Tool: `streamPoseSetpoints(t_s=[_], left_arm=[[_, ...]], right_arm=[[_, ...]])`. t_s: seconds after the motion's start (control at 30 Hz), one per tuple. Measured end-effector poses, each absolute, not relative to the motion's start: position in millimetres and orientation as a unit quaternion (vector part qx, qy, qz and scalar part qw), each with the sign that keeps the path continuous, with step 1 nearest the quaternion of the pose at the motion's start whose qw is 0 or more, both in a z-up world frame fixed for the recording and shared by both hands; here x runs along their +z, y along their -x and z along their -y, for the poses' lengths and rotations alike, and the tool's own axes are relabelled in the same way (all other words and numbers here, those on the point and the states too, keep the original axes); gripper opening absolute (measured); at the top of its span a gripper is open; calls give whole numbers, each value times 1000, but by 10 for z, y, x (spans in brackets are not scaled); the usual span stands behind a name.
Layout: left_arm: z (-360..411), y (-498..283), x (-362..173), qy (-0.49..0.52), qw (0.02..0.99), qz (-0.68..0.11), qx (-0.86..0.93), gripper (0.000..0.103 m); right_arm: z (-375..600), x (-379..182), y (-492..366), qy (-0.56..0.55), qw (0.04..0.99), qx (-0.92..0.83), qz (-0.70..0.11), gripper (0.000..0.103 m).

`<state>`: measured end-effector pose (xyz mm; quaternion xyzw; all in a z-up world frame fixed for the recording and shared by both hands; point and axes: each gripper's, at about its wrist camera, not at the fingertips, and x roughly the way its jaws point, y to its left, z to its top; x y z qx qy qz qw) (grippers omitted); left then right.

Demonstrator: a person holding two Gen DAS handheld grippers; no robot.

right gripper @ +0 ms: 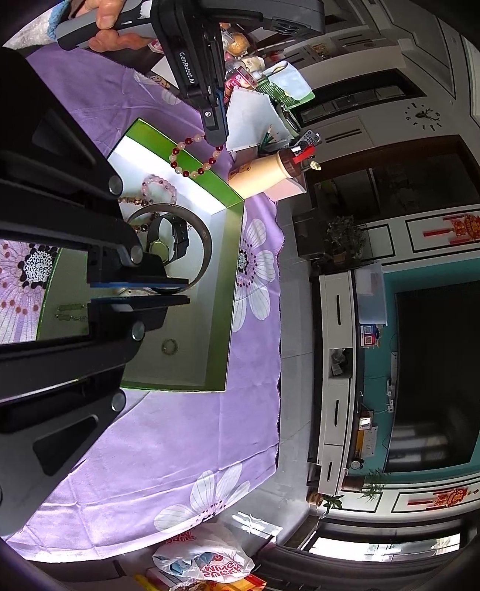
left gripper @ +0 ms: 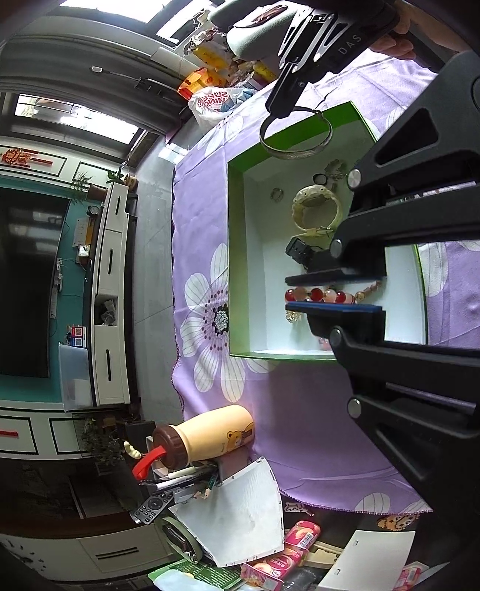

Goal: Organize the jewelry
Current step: 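Carry the silver bangle and red bead bracelet over the green box with both tools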

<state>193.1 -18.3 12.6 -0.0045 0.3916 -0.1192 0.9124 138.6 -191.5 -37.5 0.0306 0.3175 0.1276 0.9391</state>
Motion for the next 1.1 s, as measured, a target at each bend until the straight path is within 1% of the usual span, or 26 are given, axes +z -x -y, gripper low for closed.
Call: streamPoseSetpoints(t_s=[1.1], left_arm=[[320,-2358,-54,-17,908,-406,-106,8]], right_arm=[[2050,-609,-1759,-59,926,123,-353,3]])
